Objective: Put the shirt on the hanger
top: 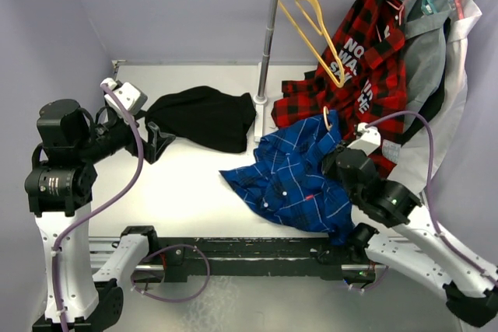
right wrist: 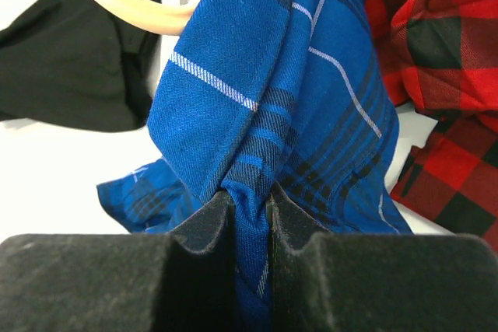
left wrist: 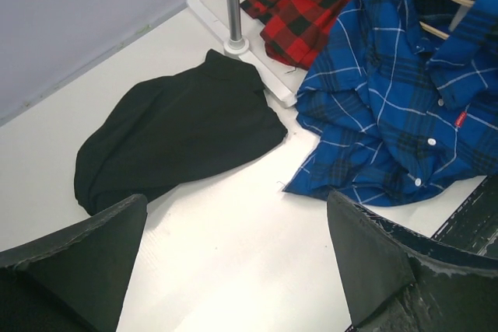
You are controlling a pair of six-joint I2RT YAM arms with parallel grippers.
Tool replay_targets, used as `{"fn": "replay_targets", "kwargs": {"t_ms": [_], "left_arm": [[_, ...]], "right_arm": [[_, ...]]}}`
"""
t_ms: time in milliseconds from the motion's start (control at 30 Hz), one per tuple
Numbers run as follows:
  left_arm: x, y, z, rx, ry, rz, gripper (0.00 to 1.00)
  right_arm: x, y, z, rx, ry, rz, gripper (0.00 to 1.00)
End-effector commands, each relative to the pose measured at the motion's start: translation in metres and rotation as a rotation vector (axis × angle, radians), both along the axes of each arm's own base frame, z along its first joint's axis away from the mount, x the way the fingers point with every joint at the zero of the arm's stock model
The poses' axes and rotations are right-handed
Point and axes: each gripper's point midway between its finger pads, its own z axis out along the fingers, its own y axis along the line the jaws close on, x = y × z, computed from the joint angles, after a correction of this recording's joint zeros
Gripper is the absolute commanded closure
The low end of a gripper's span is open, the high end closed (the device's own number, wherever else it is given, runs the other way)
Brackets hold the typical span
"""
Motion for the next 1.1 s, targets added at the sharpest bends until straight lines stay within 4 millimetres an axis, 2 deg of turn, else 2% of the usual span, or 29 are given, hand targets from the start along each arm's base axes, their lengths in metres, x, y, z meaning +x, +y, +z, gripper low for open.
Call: {"fn": "replay_targets", "kwargs": {"t_ms": [0, 100, 333, 433, 667, 733, 767, 867, 1067], "left_arm": [[-0.005, -0.001, 0.012, -0.023, -0.022, 0.005, 0.0], [-0.006, -0.001, 0.012, -0.024, -0.027, 0.005, 0.01], [-0.006, 0.002, 0.005, -0.012, -0.024, 0.013, 0.0], [-0.006, 0.002, 0.004, -0.011, -0.023, 0.013, 0.0], [-0.005, 0.002, 0.002, -0.009, -0.023, 0.013, 0.0], [-0.004, 0.002, 0.002, -0.01, -0.022, 0.013, 0.0], [-0.004, 0.002, 0.002, -0.01, -0.021, 0.013, 0.01], [-0.005, 0.002, 0.002, -0.009, -0.02, 0.014, 0.01], [-0.005, 0.002, 0.0, -0.006, -0.017, 0.013, 0.0]], "right_arm": [[0.037, 0.016, 0.004, 0.101, -0.09, 0.051, 1.0], [0.053, 0.013, 0.006, 0.122, -0.126, 0.058, 1.0], [0.085, -0.031, 0.029, 0.231, -0.224, 0.064, 1.0], [0.092, -0.04, 0.05, 0.212, -0.262, 0.06, 1.0], [0.107, -0.044, 0.109, 0.166, -0.348, 0.07, 1.0], [0.111, -0.046, 0.129, 0.164, -0.377, 0.057, 1.0], [0.112, -0.049, 0.146, 0.162, -0.406, 0.042, 1.0], [0.117, -0.059, 0.162, 0.156, -0.412, -0.011, 1.0], [0.123, -0.057, 0.197, 0.155, -0.48, 0.005, 1.0]]}}
